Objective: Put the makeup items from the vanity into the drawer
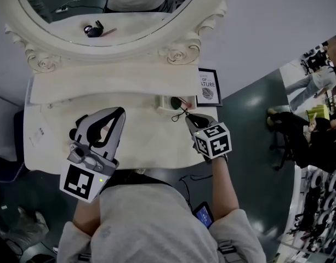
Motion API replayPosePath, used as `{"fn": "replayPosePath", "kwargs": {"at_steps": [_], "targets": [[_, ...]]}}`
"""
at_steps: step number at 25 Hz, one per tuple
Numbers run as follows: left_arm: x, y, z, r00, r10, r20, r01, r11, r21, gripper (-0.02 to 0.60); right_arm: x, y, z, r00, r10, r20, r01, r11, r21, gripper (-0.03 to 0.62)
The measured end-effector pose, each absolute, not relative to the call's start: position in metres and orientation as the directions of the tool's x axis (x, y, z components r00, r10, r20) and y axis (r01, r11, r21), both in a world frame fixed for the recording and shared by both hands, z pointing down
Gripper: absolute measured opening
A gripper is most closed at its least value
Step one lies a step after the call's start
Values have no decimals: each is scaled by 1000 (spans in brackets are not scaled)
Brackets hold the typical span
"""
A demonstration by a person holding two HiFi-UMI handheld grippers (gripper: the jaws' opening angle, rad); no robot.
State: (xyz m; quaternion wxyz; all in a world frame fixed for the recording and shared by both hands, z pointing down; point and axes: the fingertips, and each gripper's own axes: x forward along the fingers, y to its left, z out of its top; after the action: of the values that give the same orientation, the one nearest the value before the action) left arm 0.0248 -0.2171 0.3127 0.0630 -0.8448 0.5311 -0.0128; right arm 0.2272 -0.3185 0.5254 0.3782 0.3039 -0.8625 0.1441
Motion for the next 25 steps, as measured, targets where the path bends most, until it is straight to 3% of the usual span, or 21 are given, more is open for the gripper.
{"fn": "replayPosePath", "kwargs": {"at_steps": [11, 25], "targets": [[16, -219, 312, 405, -913, -47, -910, -397, -122, 15, 227, -335, 539, -452, -275, 849, -578, 815, -44, 43], [4, -221, 315, 382, -923, -40, -919, -375, -119, 14, 218, -368, 543, -407, -267, 874, -610, 791, -43, 43]]}}
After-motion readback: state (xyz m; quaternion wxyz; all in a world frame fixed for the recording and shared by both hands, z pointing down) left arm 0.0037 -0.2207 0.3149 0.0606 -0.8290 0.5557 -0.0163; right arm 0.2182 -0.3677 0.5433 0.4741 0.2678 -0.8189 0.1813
